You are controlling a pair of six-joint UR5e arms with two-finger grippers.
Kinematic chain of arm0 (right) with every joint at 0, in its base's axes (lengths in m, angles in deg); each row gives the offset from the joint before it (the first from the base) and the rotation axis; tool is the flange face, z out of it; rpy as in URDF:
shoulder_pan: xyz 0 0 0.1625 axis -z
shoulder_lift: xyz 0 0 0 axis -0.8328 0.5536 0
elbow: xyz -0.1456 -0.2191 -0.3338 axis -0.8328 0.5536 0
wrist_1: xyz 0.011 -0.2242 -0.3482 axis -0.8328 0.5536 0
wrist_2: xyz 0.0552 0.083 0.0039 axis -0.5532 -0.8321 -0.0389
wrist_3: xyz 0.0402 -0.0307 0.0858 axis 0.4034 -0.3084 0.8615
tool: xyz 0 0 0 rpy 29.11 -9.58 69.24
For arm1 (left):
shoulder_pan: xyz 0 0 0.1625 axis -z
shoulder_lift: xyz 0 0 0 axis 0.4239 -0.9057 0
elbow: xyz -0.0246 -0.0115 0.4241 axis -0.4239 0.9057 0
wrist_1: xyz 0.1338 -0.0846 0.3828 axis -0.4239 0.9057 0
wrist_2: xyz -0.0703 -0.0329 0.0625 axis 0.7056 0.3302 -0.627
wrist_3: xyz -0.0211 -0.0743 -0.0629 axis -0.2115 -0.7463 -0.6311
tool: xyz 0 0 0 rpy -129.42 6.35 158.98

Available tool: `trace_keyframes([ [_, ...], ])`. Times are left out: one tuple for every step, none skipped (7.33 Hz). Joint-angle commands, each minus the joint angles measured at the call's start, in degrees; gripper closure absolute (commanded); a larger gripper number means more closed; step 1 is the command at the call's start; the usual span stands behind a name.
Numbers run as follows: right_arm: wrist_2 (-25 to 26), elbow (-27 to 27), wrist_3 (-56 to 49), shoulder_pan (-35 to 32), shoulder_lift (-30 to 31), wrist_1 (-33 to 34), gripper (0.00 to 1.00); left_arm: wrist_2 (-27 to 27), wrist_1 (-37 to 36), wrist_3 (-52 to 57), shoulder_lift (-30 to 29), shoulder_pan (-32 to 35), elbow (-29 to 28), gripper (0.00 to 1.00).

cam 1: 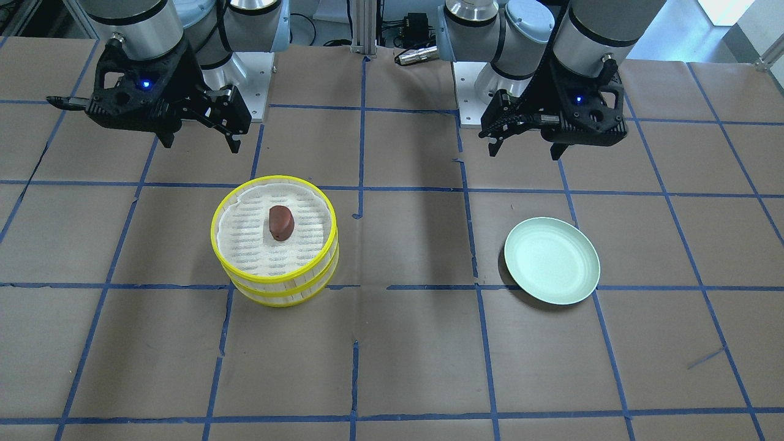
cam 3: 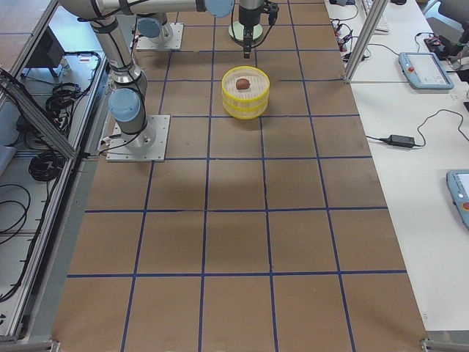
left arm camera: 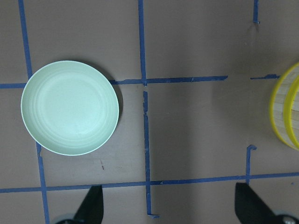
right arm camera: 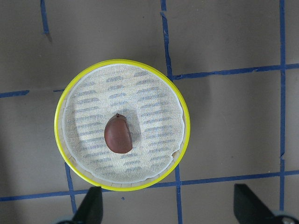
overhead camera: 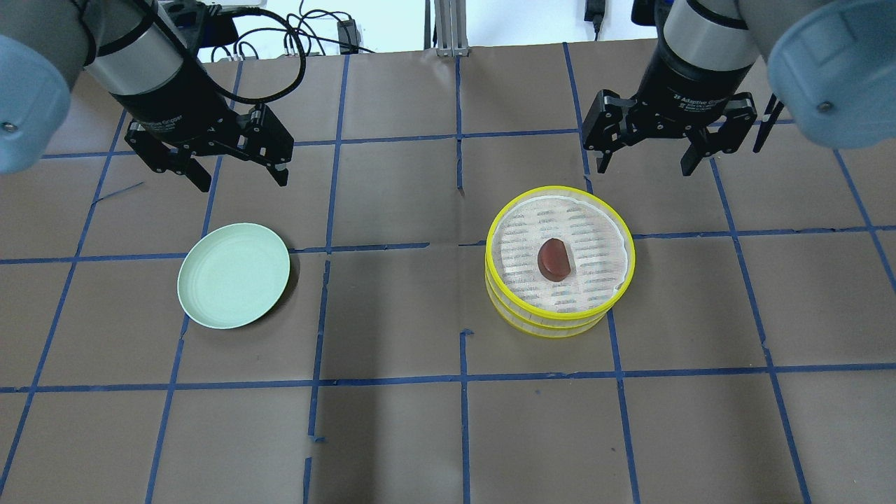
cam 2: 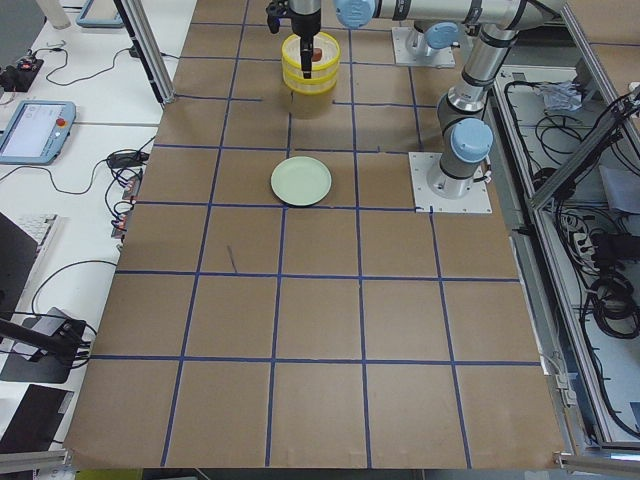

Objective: Place buns in different layers of steamer

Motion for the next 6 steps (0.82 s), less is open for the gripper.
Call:
trace_keyframes([
  [-0.25,-0.05,-0.95,-0.05,0.20,0.26,0.00,-0.01,-0.17,0.06,0.00,0.58,1.23,0.00],
  [-0.25,0.03,-0.96,0.04,0.12,0.35,0.00,-0.01,-1.13,-0.20,0.00,0.67,1.15,0.00],
  [-0.25,0.03,-0.96,0.04,0.11,0.44,0.00,0.08,-1.31,-0.20,-0.08,0.67,1.06,0.00],
  [-0.16,0.03,-0.96,0.04,0.11,0.44,0.00,0.08,-1.31,-0.20,0.00,0.76,0.97,0.00],
  [-0.16,0.03,-0.96,0.04,0.11,0.44,0.00,0.08,-1.31,-0.29,0.00,0.76,0.97,0.00],
  [-0.07,0.03,-0.96,0.04,0.11,0.44,0.00,0.08,-1.31,-0.29,0.00,0.76,0.97,0.00],
])
